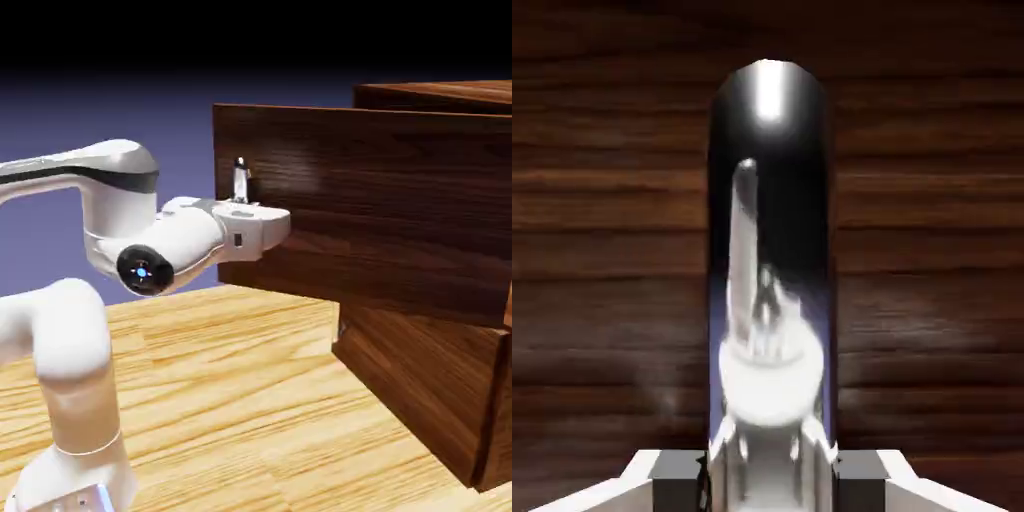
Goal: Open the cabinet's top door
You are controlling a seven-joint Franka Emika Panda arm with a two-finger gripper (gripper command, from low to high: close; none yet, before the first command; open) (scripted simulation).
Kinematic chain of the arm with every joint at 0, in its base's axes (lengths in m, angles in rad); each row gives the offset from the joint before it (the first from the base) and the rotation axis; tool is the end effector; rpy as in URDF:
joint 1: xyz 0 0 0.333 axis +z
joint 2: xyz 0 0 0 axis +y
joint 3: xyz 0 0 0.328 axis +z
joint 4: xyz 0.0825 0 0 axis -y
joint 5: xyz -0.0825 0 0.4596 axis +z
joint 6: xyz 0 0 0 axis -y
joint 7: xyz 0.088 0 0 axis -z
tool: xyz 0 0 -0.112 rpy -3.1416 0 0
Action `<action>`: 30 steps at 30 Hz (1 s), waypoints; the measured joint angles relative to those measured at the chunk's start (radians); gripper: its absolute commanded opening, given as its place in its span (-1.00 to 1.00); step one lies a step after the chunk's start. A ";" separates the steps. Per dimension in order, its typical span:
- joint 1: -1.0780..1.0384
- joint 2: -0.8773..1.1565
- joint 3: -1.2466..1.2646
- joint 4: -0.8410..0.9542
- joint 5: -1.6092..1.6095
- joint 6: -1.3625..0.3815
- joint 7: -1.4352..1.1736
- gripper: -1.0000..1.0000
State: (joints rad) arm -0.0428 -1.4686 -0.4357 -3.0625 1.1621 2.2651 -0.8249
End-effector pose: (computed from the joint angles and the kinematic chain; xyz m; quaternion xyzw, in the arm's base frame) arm 0.2789 -0.0718 0.4982 -0.7072 -0.0052 -0.4963 0.5035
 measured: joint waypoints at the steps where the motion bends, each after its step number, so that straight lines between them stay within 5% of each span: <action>1: 0.026 -0.017 -0.030 -0.001 -0.038 0.018 0.019 -1.00; 8: 0.165 -0.145 -0.218 -0.009 -0.343 0.113 0.178 -1.00; 18: 0.113 -0.072 -0.518 0.200 -0.608 -0.317 0.180 -1.00; 30: 0.370 0.010 -0.760 0.632 -0.791 -0.761 0.193 -1.00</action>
State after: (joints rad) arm 0.3276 -1.4584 -1.1958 -2.4308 0.3713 1.5045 -0.6319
